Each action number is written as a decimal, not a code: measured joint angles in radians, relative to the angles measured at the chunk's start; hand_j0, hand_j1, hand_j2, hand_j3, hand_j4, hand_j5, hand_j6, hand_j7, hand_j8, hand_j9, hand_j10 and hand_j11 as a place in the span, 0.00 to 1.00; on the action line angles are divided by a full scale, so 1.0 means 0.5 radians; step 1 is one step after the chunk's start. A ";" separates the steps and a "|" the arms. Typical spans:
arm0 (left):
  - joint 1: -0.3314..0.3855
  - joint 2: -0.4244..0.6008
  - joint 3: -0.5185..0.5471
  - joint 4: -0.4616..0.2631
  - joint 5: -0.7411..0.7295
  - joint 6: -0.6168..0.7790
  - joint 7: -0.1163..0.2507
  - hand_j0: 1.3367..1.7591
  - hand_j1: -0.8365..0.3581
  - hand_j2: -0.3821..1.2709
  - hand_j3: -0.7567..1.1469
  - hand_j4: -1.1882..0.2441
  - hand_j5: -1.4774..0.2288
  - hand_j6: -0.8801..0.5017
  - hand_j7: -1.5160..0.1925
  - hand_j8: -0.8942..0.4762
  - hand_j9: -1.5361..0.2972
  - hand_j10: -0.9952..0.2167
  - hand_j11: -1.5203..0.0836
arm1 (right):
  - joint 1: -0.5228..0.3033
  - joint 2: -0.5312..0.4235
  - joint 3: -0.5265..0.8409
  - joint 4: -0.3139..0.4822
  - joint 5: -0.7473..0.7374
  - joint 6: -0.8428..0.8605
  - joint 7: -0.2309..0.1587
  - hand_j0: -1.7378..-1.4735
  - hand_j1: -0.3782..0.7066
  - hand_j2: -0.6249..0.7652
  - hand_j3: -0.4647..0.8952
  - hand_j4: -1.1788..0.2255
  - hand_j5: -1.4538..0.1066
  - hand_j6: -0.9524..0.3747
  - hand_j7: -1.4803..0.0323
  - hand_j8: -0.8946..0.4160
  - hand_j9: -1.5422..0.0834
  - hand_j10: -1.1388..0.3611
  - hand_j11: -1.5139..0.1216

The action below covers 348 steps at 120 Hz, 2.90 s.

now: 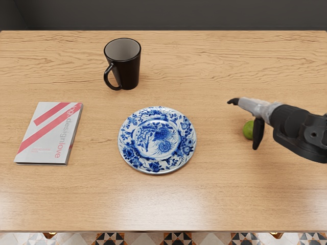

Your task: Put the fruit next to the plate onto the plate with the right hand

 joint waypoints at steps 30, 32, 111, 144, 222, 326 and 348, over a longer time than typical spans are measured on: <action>0.000 0.000 0.000 0.000 0.000 0.000 0.000 0.76 0.98 0.23 0.40 0.82 0.86 0.63 0.88 0.65 0.83 0.81 0.94 | -0.042 -0.041 -0.001 0.025 -0.024 -0.003 0.000 0.30 0.14 0.44 0.34 0.76 0.84 0.63 0.89 0.60 0.86 0.69 0.84; 0.000 0.000 0.000 0.000 0.000 0.000 0.000 0.76 0.98 0.23 0.40 0.82 0.86 0.63 0.88 0.65 0.83 0.81 0.94 | -0.043 -0.055 0.000 0.038 -0.024 -0.001 0.000 0.30 0.14 0.44 0.34 0.76 0.84 0.63 0.89 0.60 0.86 0.69 0.84; 0.000 0.000 0.000 0.000 0.000 0.000 0.000 0.76 0.98 0.23 0.40 0.82 0.86 0.63 0.88 0.65 0.83 0.81 0.94 | -0.172 0.043 -0.018 -0.068 -0.157 -0.154 0.000 0.30 0.29 0.42 0.34 0.67 0.73 0.53 0.77 0.50 0.76 0.60 0.74; 0.000 0.000 0.000 0.000 0.000 0.000 0.000 0.76 0.98 0.23 0.40 0.82 0.86 0.63 0.88 0.65 0.83 0.81 0.94 | -0.185 0.044 -0.020 -0.066 -0.160 -0.194 0.000 0.30 0.37 0.41 0.34 0.61 0.67 0.48 0.71 0.44 0.70 0.55 0.68; 0.000 0.000 0.000 0.000 0.000 0.000 0.000 0.76 0.98 0.23 0.40 0.82 0.86 0.63 0.88 0.65 0.83 0.81 0.94 | -0.232 0.034 -0.003 -0.063 -0.151 -0.212 -0.001 0.32 0.60 0.45 0.34 0.41 0.41 0.25 0.45 0.39 0.44 0.46 0.42; 0.000 0.000 0.000 0.000 0.000 0.000 0.000 0.76 0.98 0.23 0.40 0.82 0.86 0.63 0.88 0.65 0.83 0.81 0.94 | 0.006 0.590 0.233 -0.075 -0.105 -0.182 -0.003 0.35 0.57 0.54 0.34 0.28 0.20 0.12 0.27 0.41 0.27 0.51 0.25; 0.000 0.000 0.000 0.000 0.000 0.000 0.000 0.76 0.98 0.23 0.40 0.82 0.86 0.63 0.88 0.65 0.83 0.81 0.94 | 0.026 0.789 0.251 -0.078 -0.103 -0.183 -0.002 0.33 0.60 0.56 0.34 0.28 0.20 0.10 0.27 0.44 0.27 0.52 0.26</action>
